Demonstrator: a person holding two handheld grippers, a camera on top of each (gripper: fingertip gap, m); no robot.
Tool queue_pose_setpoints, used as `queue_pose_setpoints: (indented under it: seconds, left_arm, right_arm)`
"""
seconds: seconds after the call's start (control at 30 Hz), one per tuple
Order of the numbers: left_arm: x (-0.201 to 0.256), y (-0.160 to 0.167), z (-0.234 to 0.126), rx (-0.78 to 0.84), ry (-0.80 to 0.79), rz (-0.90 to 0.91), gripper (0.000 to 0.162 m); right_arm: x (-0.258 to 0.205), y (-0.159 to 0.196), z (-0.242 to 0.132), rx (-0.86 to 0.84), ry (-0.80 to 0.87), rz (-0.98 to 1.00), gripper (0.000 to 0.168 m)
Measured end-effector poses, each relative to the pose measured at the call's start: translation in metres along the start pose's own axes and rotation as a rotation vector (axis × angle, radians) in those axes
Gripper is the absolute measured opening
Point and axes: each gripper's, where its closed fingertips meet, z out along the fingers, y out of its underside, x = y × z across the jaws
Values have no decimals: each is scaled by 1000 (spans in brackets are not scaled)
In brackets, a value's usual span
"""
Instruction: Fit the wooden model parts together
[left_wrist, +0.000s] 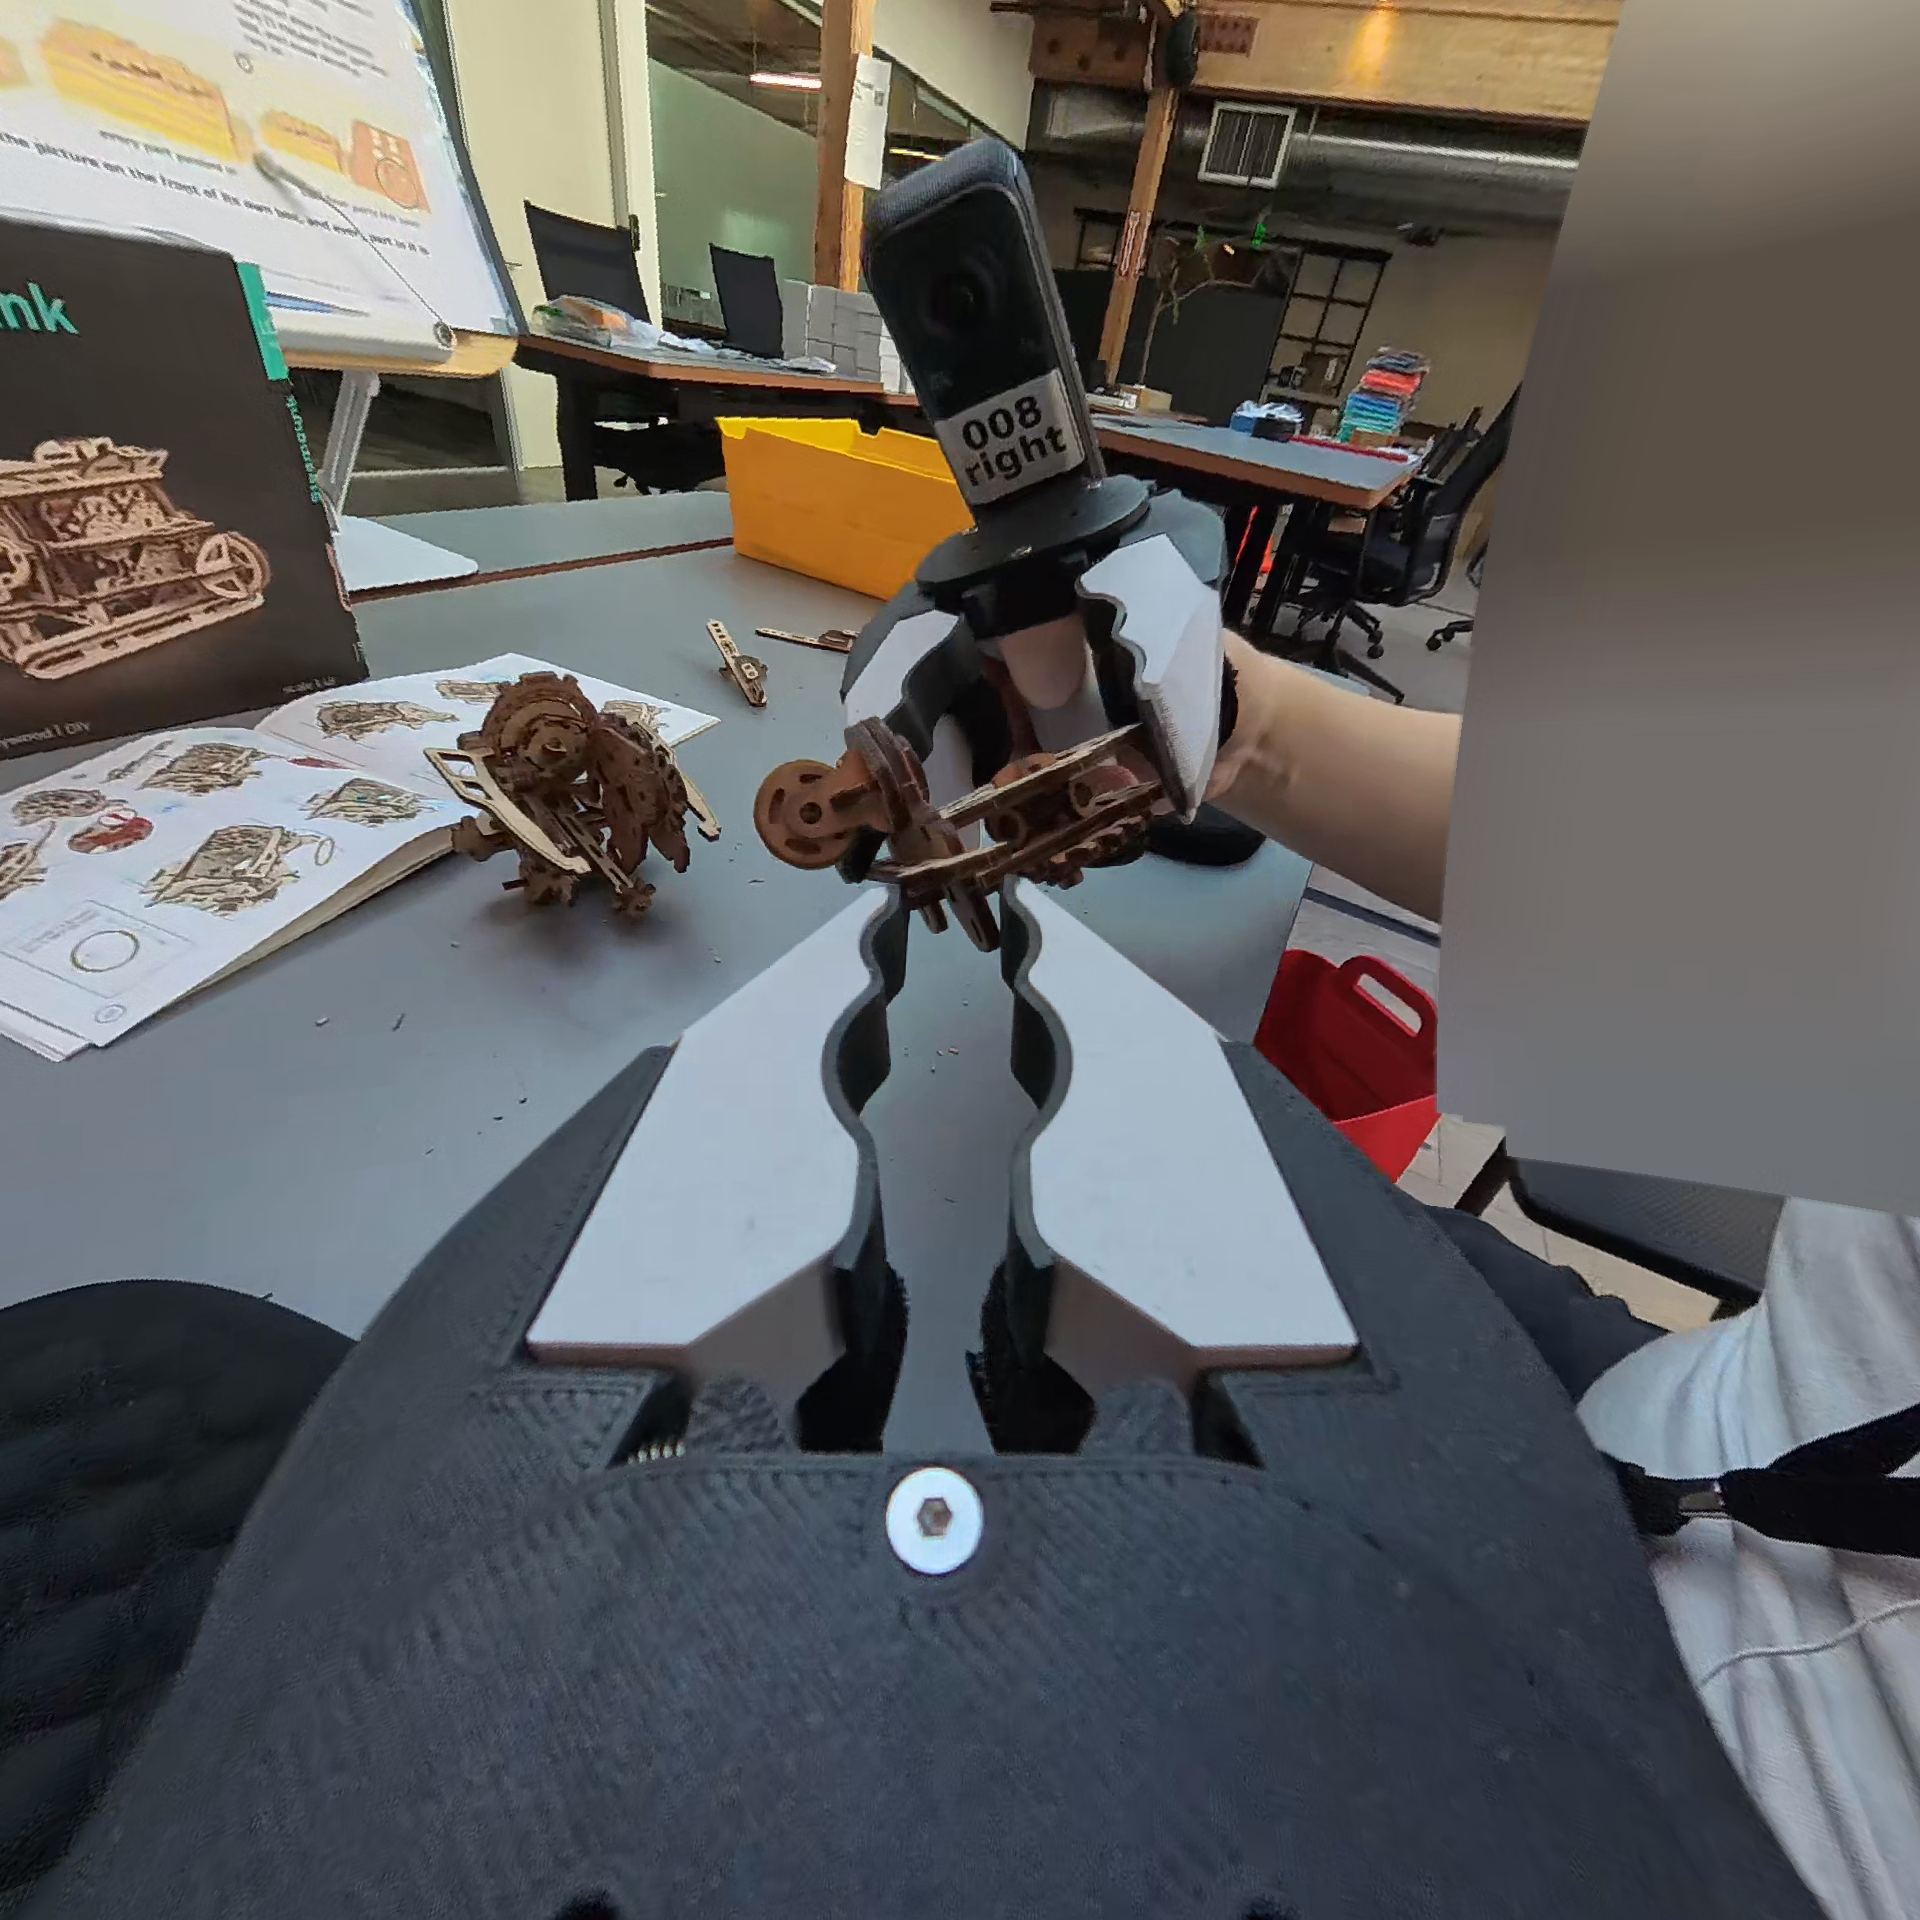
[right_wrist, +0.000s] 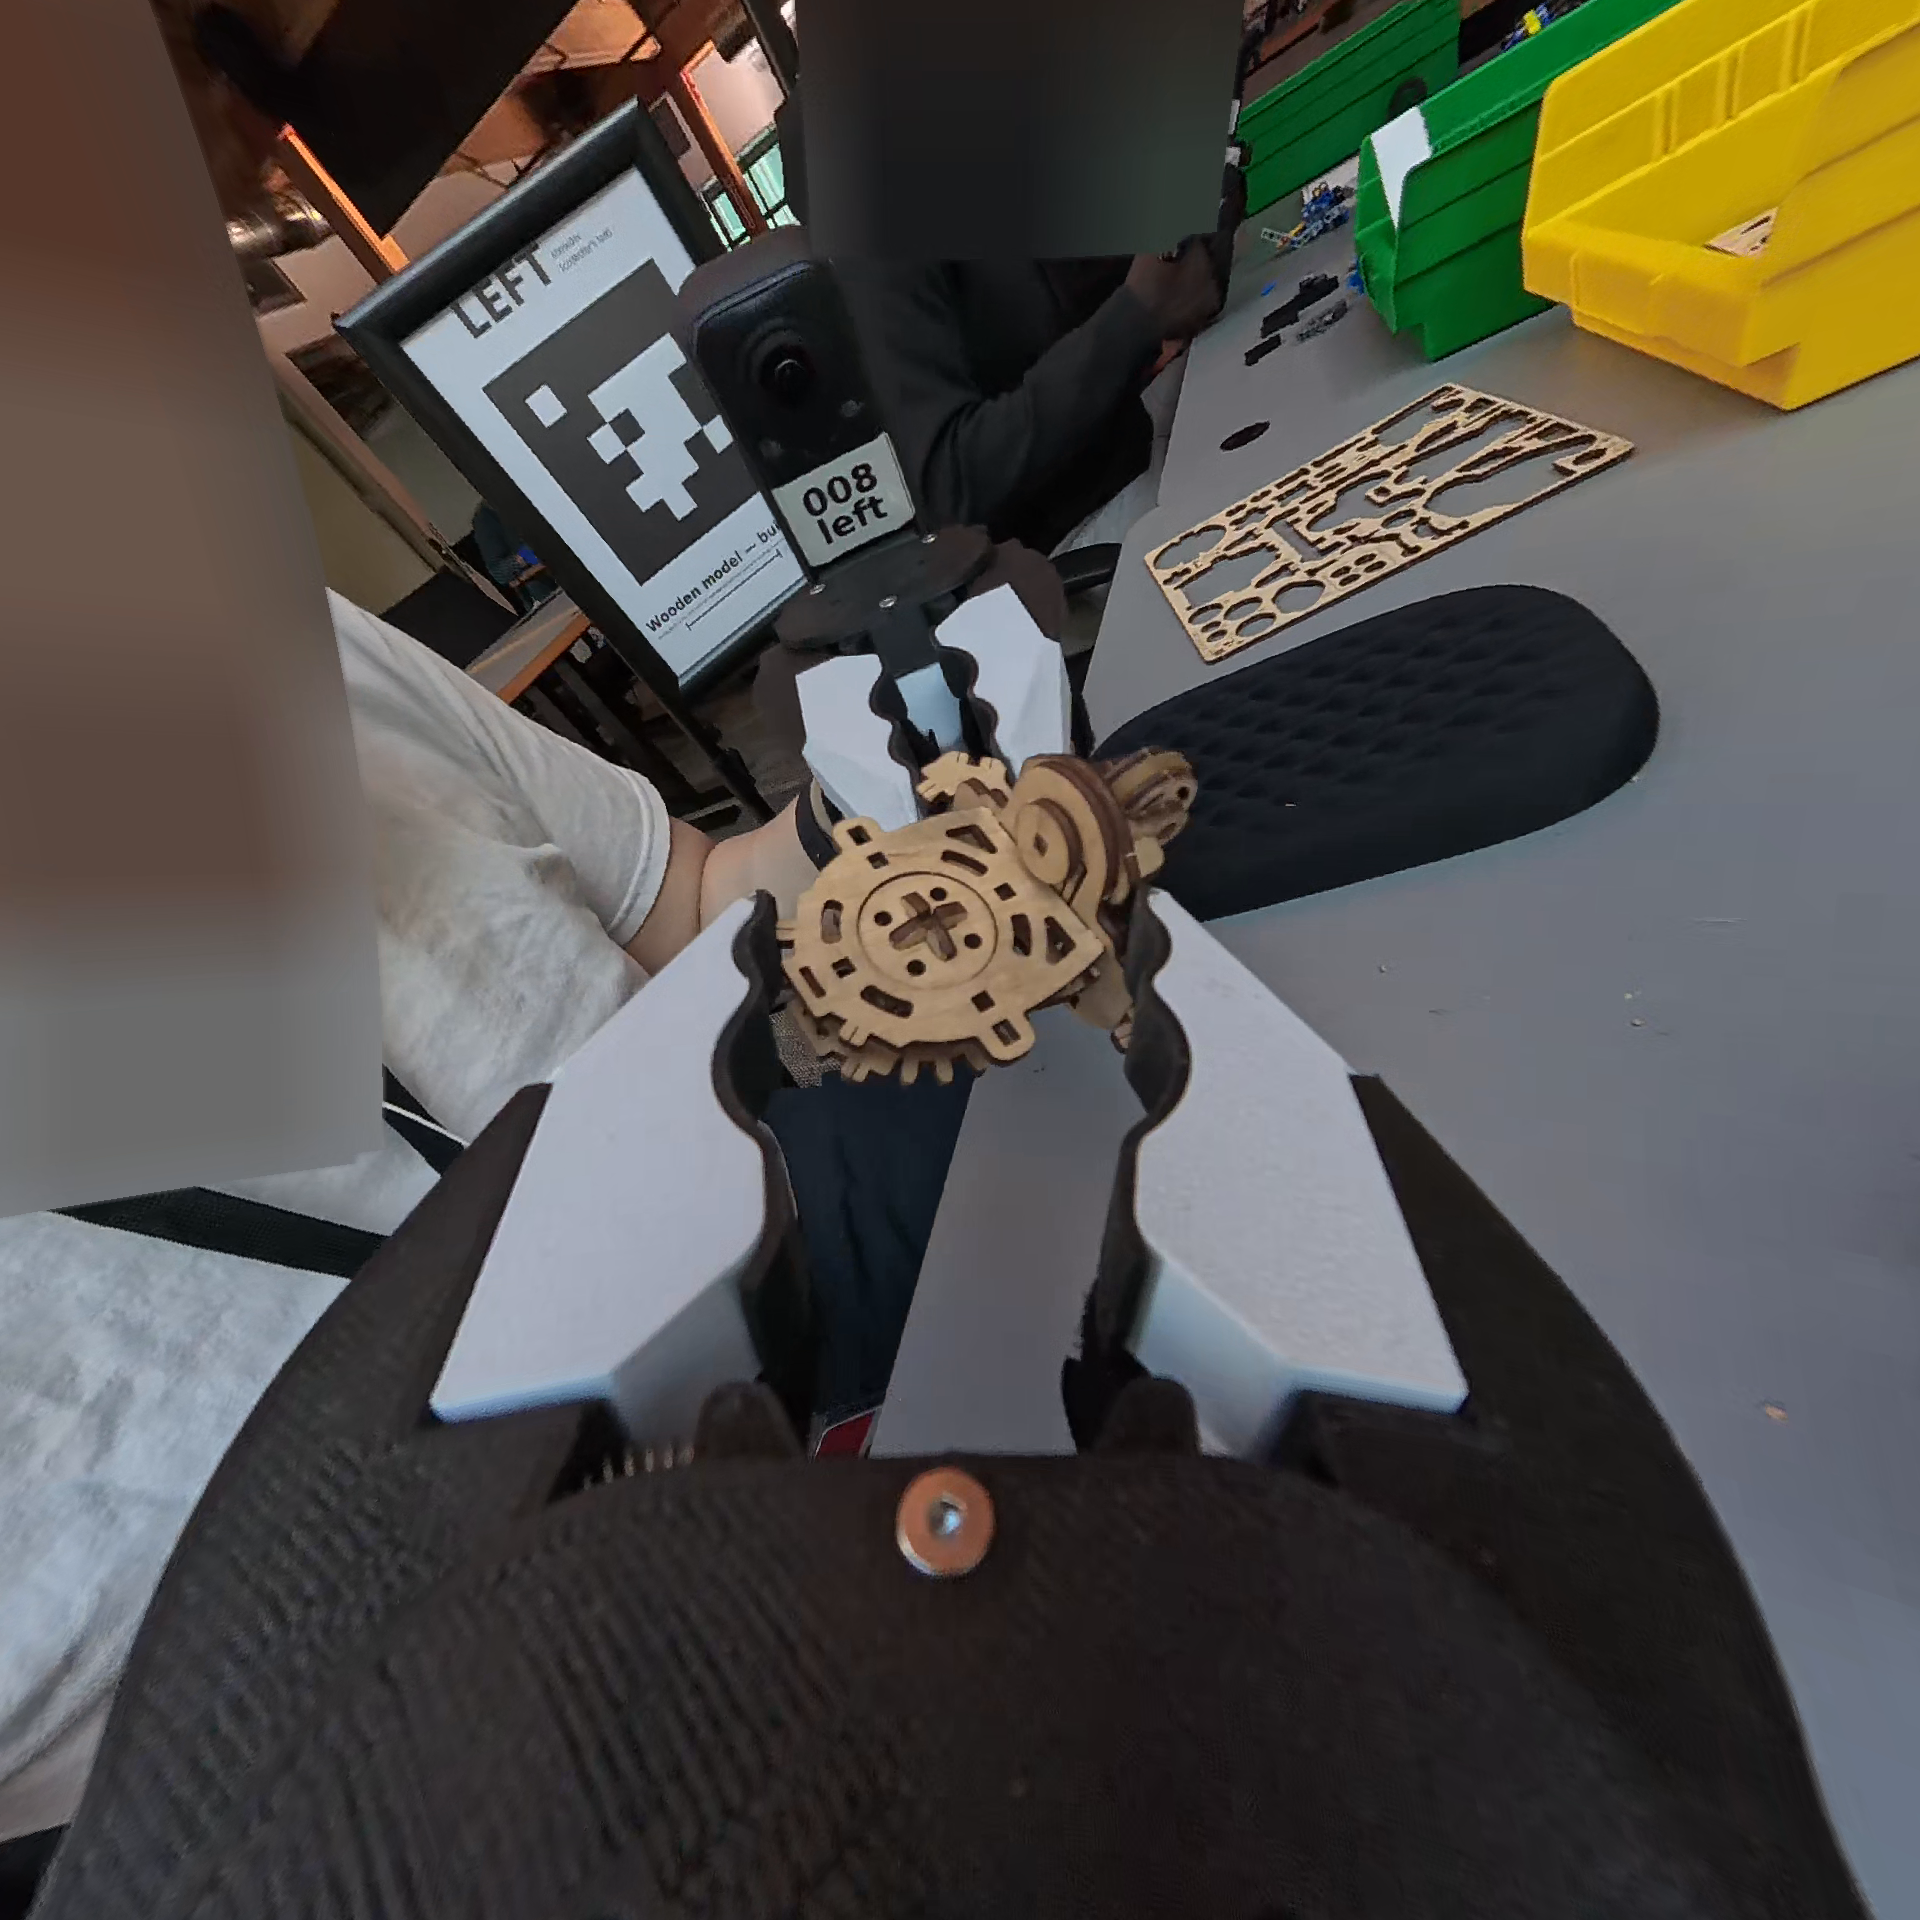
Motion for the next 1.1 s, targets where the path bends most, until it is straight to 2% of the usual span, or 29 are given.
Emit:
queue_pose_setpoints:
  seconds: [0.13, 0.4, 0.57, 0.6, 0.73, 0.87, 1.0, 1.1]
  left_arm:
    - [-4, -5, 7, 31, 39, -115, 7]
    - [-14, -10, 13, 114, 10, -271, 6]
    - [-21, -7, 8, 185, 23, -459, 4]
    - [-23, -5, 7, 199, 22, -501, 0]
    - [-25, -1, 4, 245, 76, -653, 0]
    - [-41, 17, 8, 204, 8, -761, 0]
    - [-53, 12, 9, 230, -5, -863, 0]
    - [-54, 12, 16, 207, -9, -879, 0]
  right_arm:
    - [6, -6, -7, 8, -2, -10, 66]
    - [13, -10, -13, 20, 35, -104, 66]
    - [18, -8, -14, 19, 67, -172, 67]
    - [19, -7, -14, 15, 84, -197, 67]
    - [28, 0, -21, -23, 202, -322, 69]
    - [41, -9, -34, -20, 400, -493, 67]
    - [28, -11, -32, -96, 431, -673, 65]
    - [37, -11, -28, -181, 499, -787, 59]
